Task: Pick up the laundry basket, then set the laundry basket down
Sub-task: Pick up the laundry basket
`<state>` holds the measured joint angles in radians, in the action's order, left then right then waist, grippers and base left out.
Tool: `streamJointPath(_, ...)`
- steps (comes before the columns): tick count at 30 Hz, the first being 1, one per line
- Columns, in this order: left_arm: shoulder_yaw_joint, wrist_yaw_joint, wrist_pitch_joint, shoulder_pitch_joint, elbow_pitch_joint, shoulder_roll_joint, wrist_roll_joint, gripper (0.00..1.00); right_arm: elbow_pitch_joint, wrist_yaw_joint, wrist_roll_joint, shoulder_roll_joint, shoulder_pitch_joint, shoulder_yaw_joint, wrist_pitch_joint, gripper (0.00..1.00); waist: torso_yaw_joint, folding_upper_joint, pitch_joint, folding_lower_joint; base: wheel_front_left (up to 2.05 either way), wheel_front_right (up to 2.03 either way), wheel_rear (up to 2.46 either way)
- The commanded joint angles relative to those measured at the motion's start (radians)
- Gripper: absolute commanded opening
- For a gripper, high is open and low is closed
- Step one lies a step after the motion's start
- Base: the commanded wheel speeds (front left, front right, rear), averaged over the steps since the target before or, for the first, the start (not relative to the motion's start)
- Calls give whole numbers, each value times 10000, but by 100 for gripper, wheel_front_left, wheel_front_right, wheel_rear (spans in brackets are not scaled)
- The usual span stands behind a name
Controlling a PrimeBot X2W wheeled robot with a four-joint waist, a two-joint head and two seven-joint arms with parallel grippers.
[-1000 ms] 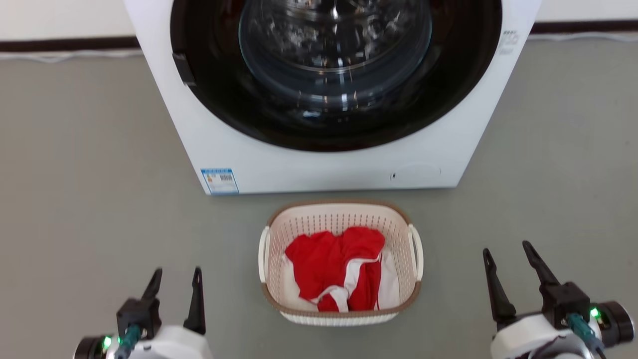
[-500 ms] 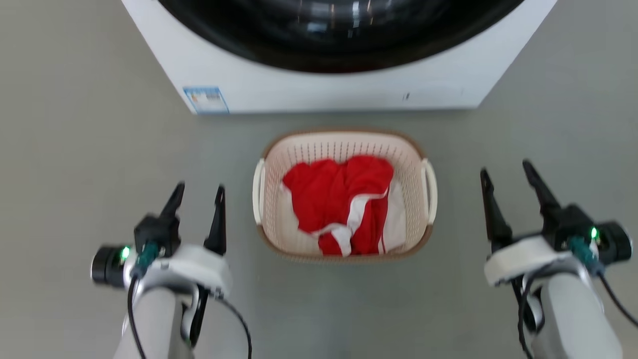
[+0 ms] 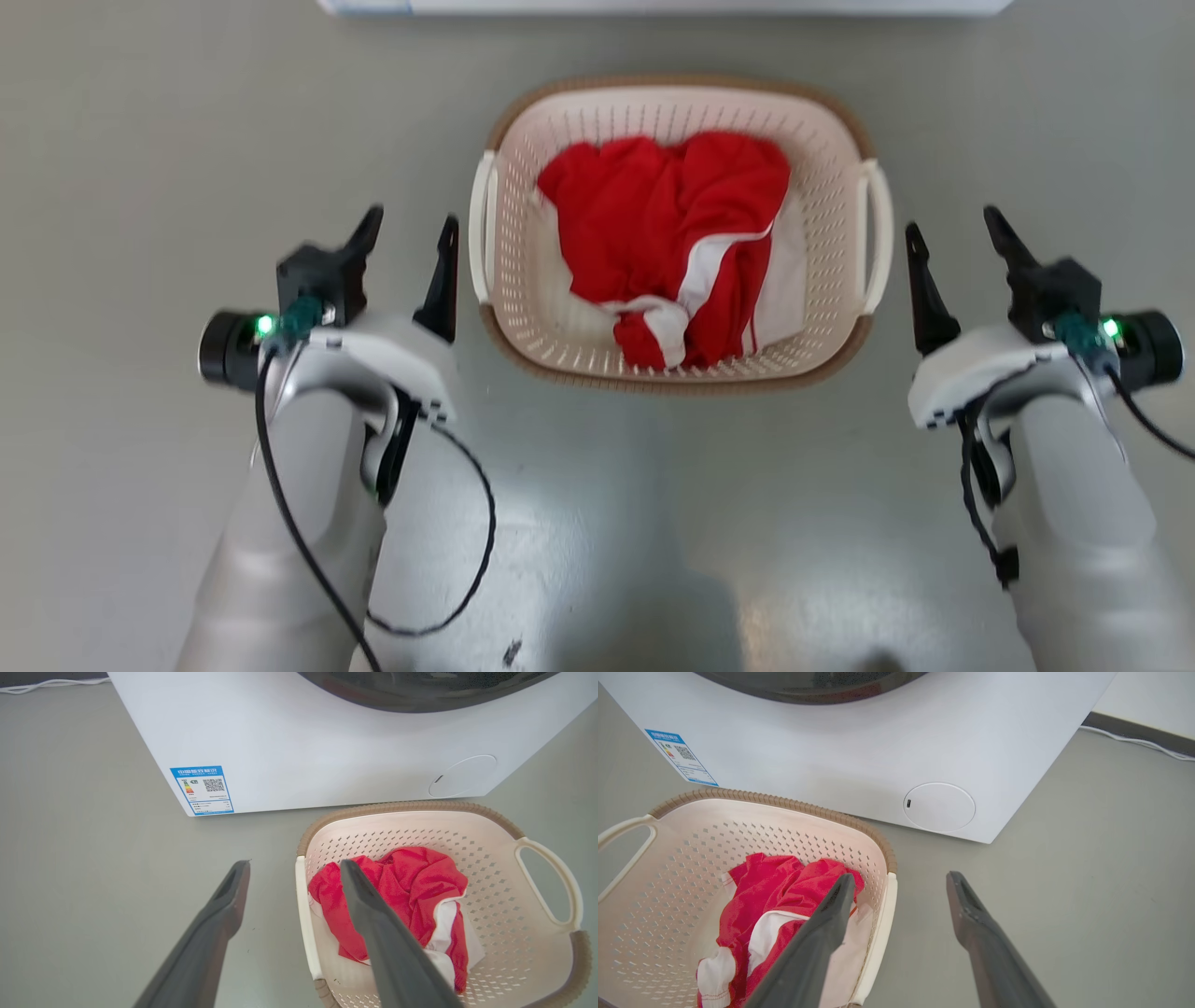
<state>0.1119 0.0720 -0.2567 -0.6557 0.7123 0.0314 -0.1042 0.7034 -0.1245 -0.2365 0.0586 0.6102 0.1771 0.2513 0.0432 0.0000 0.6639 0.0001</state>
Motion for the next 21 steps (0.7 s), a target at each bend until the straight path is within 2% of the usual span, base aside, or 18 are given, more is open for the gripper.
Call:
streamJointPath(1,-92,36,-51,-286,-19,193,-150,100,66,-62,-98,-33,224,-213,105,100,129,0,556,-1,0,0,0)
streamJointPath(12,1068,-246,-51,-1681,947,190,-1017,100,1094,-62,-542,52,1386,-181,105,100,197,0,1587,-1,0,0,0)
streamJointPath(21,1239,-452,-51,-2191,1447,190,-980,100,1123,-62,-603,8,1640,-192,105,100,45,0,2087,-1,0,0,0)
